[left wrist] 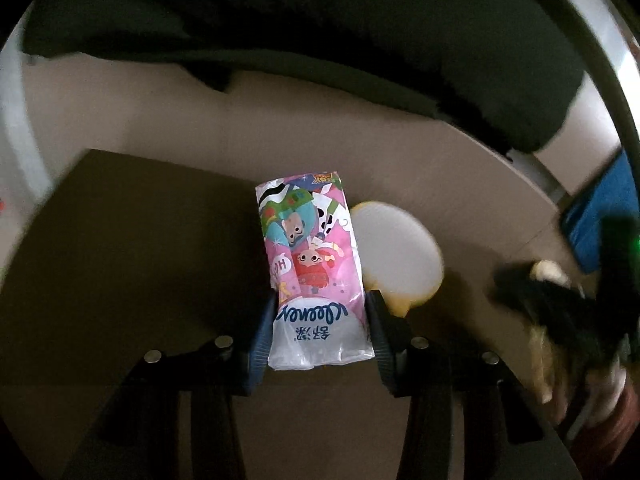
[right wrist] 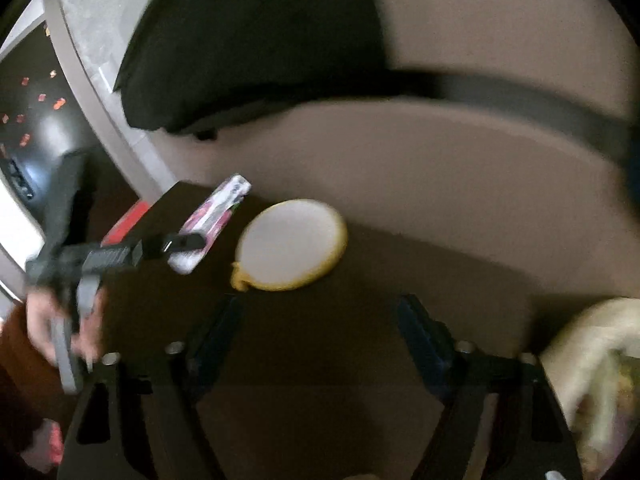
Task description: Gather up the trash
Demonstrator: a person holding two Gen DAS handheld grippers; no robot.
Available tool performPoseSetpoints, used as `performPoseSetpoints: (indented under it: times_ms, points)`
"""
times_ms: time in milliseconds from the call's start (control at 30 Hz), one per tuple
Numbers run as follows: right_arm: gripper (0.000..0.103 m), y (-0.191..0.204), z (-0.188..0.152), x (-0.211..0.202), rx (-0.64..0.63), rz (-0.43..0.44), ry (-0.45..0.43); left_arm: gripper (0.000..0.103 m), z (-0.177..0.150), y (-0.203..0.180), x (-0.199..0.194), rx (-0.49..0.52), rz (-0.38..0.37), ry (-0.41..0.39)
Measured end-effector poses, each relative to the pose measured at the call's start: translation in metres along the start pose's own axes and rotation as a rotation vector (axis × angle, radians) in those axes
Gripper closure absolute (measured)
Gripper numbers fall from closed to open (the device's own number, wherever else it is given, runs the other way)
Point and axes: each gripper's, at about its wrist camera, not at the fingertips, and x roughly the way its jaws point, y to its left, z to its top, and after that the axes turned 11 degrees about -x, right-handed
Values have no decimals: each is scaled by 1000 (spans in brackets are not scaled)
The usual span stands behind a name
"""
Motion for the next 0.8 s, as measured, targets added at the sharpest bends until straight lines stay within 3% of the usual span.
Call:
performPoseSetpoints:
  times_ms: [200,300,333,367,400,500,800]
  points:
    - [48,-2,25,64,84,-94,24,58,-36,23,-55,12,80,-116]
    - [50,-1,23,78,116,-92,22,58,-43,26,-67,30,93,-138]
    - [68,5,24,78,88,-88,11,58,-45,27,-69,26,92,-138]
    - [78,11,25,81,65,-79,30,58,-47,28,-71,20,89,-138]
    - [79,16,25,80,48,-90,31,58,-47,28,-73,17,86,-137]
    - [90,38,25,68,-38,-92,21,58,-52,27,-78,8,79,-138]
    - [95,77,9,-35,-157,-76,-79,58,-95,15,-115,-68,14,-134]
